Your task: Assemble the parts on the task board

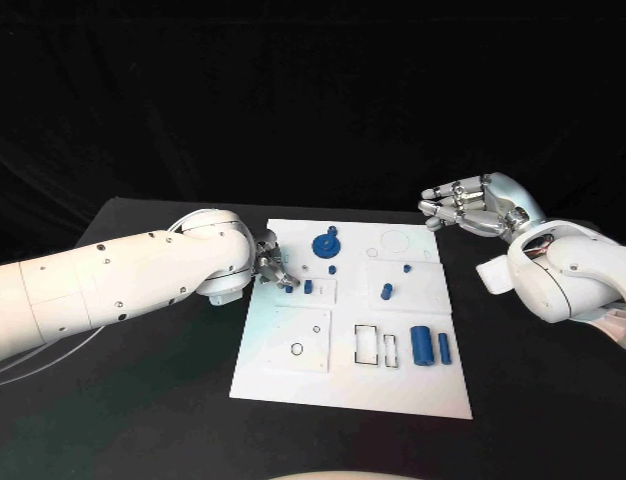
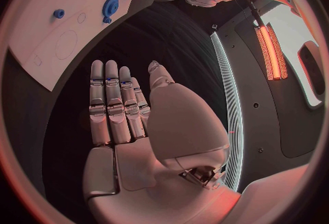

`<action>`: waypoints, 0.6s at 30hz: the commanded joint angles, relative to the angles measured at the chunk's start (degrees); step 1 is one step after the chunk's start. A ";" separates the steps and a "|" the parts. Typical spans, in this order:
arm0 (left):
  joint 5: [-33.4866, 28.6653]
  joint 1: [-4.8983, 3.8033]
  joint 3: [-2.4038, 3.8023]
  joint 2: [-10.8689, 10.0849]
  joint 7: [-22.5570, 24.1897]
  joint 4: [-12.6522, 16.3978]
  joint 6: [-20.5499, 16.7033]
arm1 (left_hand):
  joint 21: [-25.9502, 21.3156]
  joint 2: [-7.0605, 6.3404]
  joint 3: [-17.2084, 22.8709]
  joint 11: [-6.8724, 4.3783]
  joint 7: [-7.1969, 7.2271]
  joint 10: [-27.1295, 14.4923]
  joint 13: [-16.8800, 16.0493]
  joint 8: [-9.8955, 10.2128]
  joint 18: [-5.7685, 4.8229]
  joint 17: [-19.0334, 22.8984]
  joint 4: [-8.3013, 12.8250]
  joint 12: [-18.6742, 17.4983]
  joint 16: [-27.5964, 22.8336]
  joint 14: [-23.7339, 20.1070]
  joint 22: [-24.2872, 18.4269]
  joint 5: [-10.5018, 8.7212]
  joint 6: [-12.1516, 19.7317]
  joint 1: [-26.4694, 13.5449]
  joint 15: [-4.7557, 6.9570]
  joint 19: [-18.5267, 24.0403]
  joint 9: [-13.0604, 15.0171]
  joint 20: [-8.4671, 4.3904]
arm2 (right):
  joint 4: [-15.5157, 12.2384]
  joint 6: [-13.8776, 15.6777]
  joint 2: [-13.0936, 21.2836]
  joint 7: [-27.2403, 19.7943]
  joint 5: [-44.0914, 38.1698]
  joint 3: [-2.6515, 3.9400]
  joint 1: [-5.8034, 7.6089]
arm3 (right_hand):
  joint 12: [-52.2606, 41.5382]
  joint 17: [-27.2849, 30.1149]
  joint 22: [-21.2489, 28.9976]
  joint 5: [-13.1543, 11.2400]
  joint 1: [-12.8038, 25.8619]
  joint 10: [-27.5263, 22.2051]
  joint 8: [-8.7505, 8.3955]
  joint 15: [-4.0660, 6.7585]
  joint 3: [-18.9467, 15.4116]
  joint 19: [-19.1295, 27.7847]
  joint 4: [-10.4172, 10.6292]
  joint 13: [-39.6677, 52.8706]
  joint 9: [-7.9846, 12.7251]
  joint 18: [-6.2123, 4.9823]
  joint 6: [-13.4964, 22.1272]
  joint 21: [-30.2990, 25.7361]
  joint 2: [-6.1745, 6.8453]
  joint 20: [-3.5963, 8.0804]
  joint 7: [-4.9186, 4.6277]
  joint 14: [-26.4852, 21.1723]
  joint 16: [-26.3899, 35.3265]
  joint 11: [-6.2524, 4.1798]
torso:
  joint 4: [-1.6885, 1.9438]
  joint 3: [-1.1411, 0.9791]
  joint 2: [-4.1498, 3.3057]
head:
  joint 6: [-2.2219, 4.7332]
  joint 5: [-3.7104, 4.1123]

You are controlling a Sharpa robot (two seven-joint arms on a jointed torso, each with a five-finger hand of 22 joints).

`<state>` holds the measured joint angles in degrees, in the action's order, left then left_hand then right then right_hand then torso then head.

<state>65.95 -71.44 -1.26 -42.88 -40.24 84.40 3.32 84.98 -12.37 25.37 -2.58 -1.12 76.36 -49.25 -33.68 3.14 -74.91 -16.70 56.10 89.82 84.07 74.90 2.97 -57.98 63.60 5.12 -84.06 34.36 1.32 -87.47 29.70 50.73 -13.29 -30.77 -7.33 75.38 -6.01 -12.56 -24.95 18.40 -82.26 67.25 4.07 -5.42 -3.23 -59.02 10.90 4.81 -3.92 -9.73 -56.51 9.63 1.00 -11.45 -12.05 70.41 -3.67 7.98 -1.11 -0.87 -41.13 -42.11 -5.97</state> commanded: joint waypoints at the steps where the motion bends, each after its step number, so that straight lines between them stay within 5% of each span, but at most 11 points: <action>1: -0.54 0.01 0.02 0.09 -0.80 0.05 0.03 | 0.12 0.82 -3.91 0.10 -0.16 -0.18 -0.15 0.28 -1.15 -15.09 0.05 0.27 0.18 5.93 7.79 0.04 -0.33 -0.75 0.25 -0.80 -0.20 -0.13 | -0.09 -0.75 0.00 -0.48 -0.20 0.01 -0.04 | 0.01 0.05 0.05 0.23 0.42 -0.43 -0.07 0.05 -0.14 0.19 -0.28 -0.05 -0.01 -0.72 0.43 -0.33 0.02 -0.17 0.11 -0.45 0.03 0.10 | 0.05 -0.02 -0.03 | -0.03 0.04; 5: -0.66 0.00 0.03 -0.01 -0.75 0.07 -0.46 | 0.07 2.49 -8.70 0.17 -0.14 -0.33 -0.10 0.54 -1.14 -15.09 -0.08 0.35 0.18 5.93 7.77 0.06 -0.40 -0.33 0.29 -0.78 -0.56 -0.13 | -0.09 -0.75 0.00 -0.47 -0.20 0.01 -0.04 | 0.00 0.09 0.12 0.23 0.56 -0.47 -0.07 0.02 -0.20 0.19 -0.24 -0.06 -0.01 -0.71 0.46 -0.36 0.00 -0.18 0.09 -0.49 0.04 0.12 | 0.04 -0.02 0.00 | 0.00 0.02; 13: -2.12 0.01 0.32 -0.73 0.15 0.22 -3.50 | -0.74 3.57 -11.09 0.27 -0.37 -1.17 1.33 0.86 -0.82 -15.09 -0.10 -0.85 0.18 5.93 6.64 0.13 -0.04 -0.44 0.16 0.04 -0.84 -0.10 | -0.05 -0.66 -0.01 -0.46 -0.20 0.01 -0.07 | 0.01 0.13 0.18 0.25 0.64 -0.54 -0.10 -0.01 -0.25 0.21 -0.24 -0.08 0.00 -0.70 0.53 -0.40 0.01 -0.20 0.06 -0.56 0.06 0.16 | 0.01 0.01 0.02 | 0.14 0.06; 18: -5.72 -0.01 1.02 -1.57 1.45 0.31 -7.34 | -3.47 3.44 -12.49 0.84 -1.03 -4.59 7.16 1.43 0.15 -15.09 -0.04 -6.06 0.18 5.93 2.93 0.12 1.43 1.00 -0.29 2.74 -1.11 0.14 | 0.00 -0.54 0.00 -0.45 -0.20 0.01 -0.13 | 0.05 0.21 0.29 0.27 0.73 -0.69 -0.15 -0.07 -0.31 0.26 -0.27 -0.11 0.02 -0.69 0.67 -0.47 0.04 -0.24 0.00 -0.69 0.09 0.22 | -0.01 0.03 0.03 | 0.22 0.15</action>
<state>63.64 -71.42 -0.27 -44.45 -40.09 84.53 -0.13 81.61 -8.99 13.07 -1.75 -2.24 71.94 -42.35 -32.44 3.15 -74.90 -16.79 50.28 89.82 84.07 74.95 2.97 -56.77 64.02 5.12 -81.42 33.27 1.43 -87.44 29.71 50.74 -13.29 -30.77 -7.33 75.30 -6.01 -12.40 -24.71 18.40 -82.26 67.04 4.07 -5.42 -3.39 -59.02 10.74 4.75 -3.92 -9.73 -56.10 9.40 1.00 -11.45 -12.05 69.99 -3.67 8.19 -1.08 -0.85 -41.12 -41.93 -5.88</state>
